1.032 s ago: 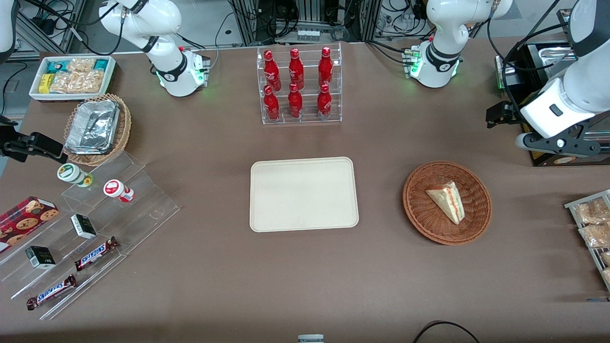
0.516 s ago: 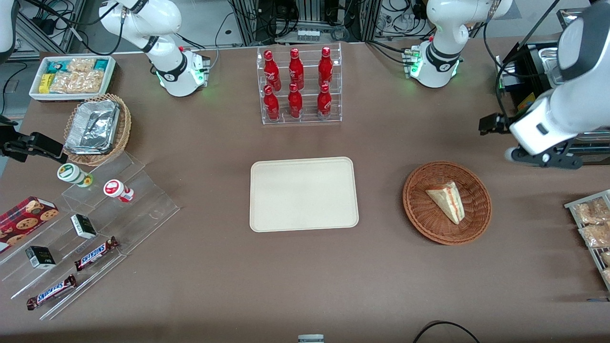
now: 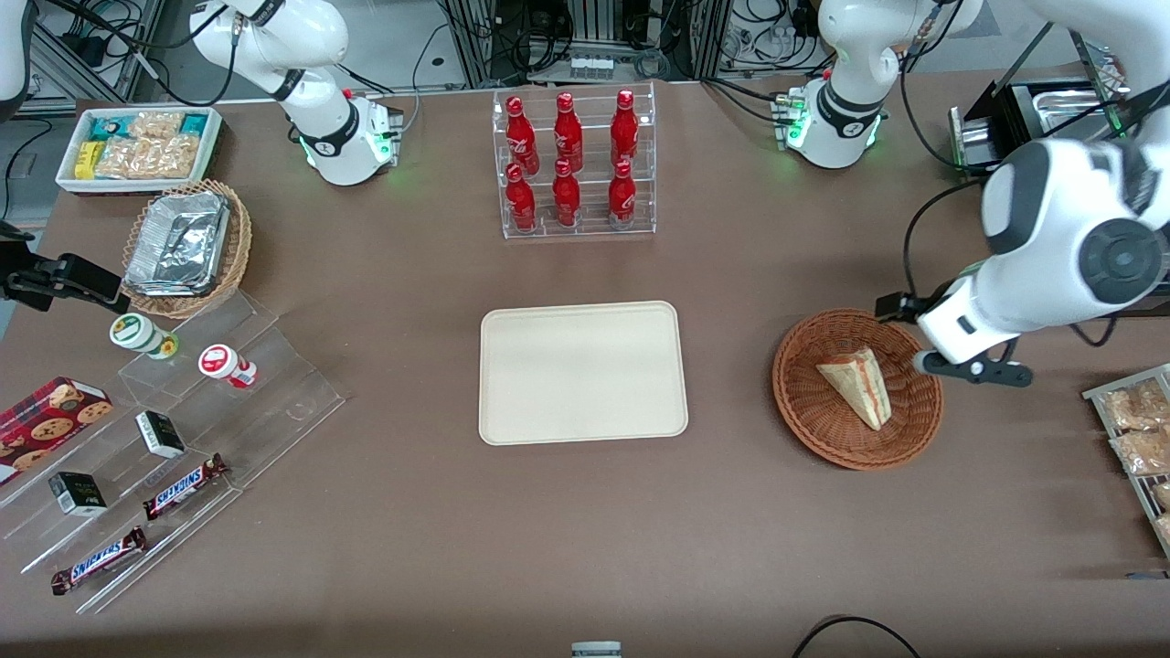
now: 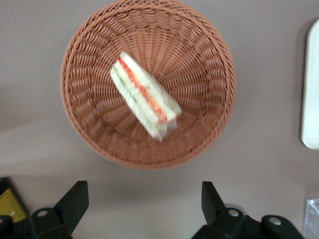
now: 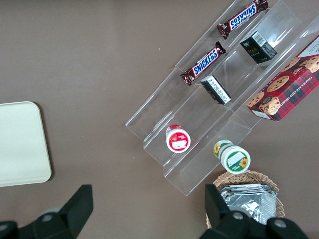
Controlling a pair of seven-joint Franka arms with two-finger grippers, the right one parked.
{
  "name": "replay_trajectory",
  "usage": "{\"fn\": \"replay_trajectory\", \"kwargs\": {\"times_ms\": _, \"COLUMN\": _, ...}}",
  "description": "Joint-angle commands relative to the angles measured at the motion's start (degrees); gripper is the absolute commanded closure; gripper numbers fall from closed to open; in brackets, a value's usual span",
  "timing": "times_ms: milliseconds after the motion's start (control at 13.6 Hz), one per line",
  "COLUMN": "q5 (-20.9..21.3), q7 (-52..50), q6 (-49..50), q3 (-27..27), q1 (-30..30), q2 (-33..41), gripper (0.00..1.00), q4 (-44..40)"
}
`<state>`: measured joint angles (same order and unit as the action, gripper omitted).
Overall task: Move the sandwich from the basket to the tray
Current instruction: 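Lower the left gripper onto the wrapped sandwich and close on it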
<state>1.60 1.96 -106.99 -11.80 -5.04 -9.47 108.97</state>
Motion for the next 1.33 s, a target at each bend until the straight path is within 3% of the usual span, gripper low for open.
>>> {"fn": "replay_trajectory", "kwargs": {"times_ms": 0, "q5": 0.1, "q7": -5.1, "q6": -10.0, "q3": -0.5, "q1": -0.8, "q2": 1.3, "gripper": 0.0, "q4": 7.9}}
{"fn": "replay_trajectory", "kwargs": {"times_ms": 147, "q5": 0.1, "q7": -12.9, "q6": -14.7, "q3": -0.5, "q1": -0.8, "q2": 1.3, "gripper": 0.0, "q4": 10.5}}
{"fn": "replay_trajectory", "kwargs": {"times_ms": 368, "q5": 0.1, "q7": -35.7, "q6": -27.7, "q3": -0.5, "q1": -0.7, "q2": 2.6, "gripper": 0.0, "q4": 17.8}}
{"fn": "replay_trajectory", "kwargs": {"times_ms": 442, "q5": 0.1, "q7": -38.3, "q6": -30.1, "q3": -0.6, "q1": -0.7, "q2": 2.4, "gripper": 0.0, "q4": 18.7}}
{"fn": "replay_trajectory", "kwargs": {"times_ms": 884, "q5": 0.0, "q7": -46.7, "q6": -34.9, "q3": -0.6, "q1": -0.8, "q2": -2.1, "gripper": 0.0, "q4": 19.2}}
{"fn": "replay_trajectory", "kwargs": {"times_ms": 1179, "q5": 0.0, "q7": -47.0, "q6": -36.4, "q3": -0.6, "q1": -0.8, "q2": -5.0, "gripper": 0.0, "q4": 19.2}}
{"fn": "replay_trajectory", "kwargs": {"times_ms": 1253, "q5": 0.0, "q7": -47.2, "q6": -36.4, "q3": -0.6, "q1": -0.8, "q2": -5.4, "gripper": 0.1, "q4": 19.2}}
